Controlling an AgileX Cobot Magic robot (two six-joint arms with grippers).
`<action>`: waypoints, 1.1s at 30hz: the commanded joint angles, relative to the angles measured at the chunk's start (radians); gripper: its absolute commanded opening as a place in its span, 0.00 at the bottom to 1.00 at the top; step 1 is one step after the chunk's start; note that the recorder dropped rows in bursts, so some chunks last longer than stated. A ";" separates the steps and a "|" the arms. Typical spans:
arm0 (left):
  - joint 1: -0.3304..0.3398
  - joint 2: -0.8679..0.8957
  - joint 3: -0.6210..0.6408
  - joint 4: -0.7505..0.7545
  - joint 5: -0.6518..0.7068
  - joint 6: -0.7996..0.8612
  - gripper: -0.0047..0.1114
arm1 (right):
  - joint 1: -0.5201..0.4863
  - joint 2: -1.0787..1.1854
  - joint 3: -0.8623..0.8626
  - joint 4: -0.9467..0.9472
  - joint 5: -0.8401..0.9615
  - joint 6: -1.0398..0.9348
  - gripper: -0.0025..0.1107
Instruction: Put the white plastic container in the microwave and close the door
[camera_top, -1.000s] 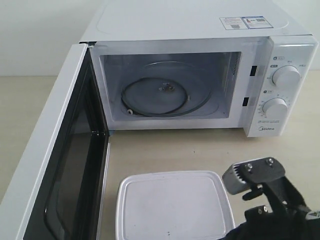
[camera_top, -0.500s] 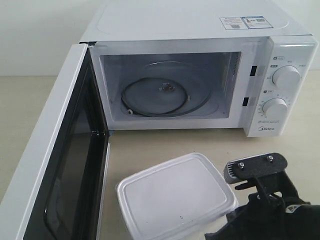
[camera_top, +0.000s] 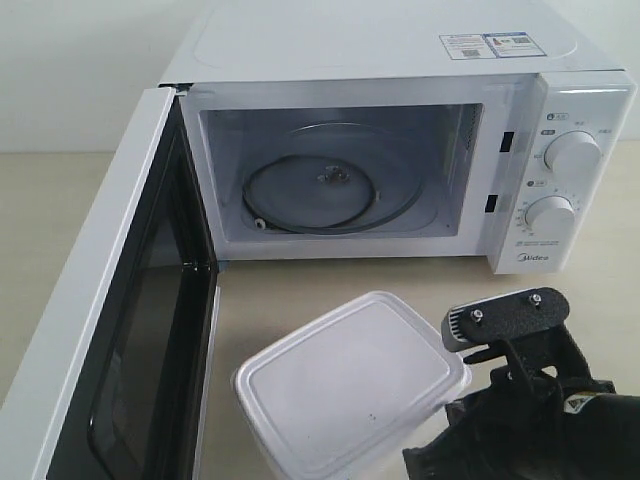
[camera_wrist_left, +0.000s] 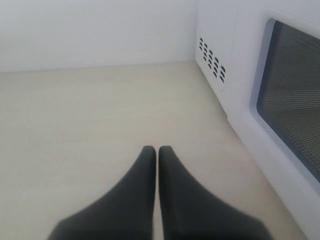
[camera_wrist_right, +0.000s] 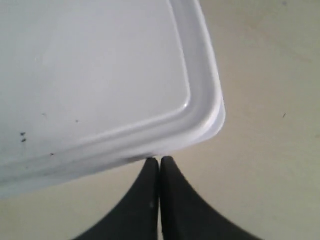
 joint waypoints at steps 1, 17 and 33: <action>0.003 -0.002 0.003 0.001 -0.004 0.004 0.07 | 0.002 -0.002 -0.047 -0.021 -0.052 0.007 0.02; 0.003 -0.002 0.003 0.001 -0.004 0.004 0.07 | 0.000 -0.005 -0.161 0.105 0.054 -0.274 0.02; 0.003 -0.002 0.003 0.001 -0.004 0.004 0.07 | -0.002 -0.079 -0.167 0.637 -0.064 -0.952 0.02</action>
